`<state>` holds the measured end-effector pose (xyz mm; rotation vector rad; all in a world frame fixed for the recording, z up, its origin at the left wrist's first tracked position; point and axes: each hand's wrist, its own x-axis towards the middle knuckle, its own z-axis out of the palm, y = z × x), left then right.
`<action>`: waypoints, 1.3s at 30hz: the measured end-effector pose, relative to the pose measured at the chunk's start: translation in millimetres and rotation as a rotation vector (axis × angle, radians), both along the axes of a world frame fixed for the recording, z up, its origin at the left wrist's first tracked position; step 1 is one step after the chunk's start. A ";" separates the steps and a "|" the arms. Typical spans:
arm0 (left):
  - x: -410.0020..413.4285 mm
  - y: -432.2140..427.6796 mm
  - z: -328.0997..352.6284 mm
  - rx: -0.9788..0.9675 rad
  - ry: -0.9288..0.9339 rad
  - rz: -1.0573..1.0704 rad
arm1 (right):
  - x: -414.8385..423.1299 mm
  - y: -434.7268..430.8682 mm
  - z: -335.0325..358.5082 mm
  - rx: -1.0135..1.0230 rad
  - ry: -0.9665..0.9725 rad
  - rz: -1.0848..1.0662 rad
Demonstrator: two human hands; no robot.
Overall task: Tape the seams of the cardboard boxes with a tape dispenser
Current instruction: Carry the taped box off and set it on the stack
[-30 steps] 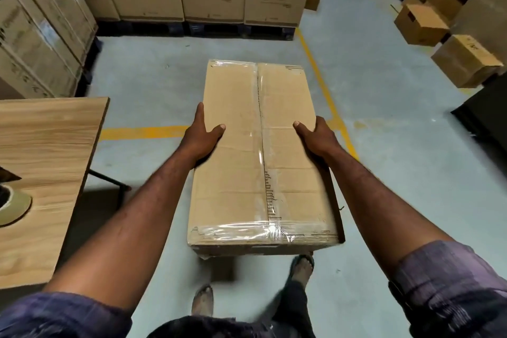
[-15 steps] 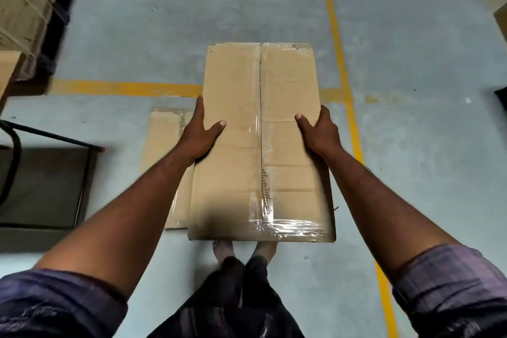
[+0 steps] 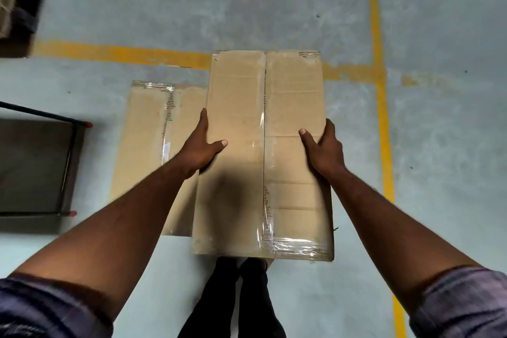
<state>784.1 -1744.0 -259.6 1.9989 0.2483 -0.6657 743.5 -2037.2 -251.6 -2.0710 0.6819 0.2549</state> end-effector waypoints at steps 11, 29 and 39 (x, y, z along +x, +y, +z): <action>14.2 22.0 -104.5 0.075 -0.012 0.050 | 11.3 30.9 -117.9 0.025 0.035 -0.027; 6.3 18.5 -194.9 0.417 -0.078 0.107 | 11.4 48.2 -209.7 0.006 0.091 -0.028; -9.2 17.8 -198.3 0.467 -0.195 0.085 | 16.9 49.2 -207.8 -0.062 0.170 0.018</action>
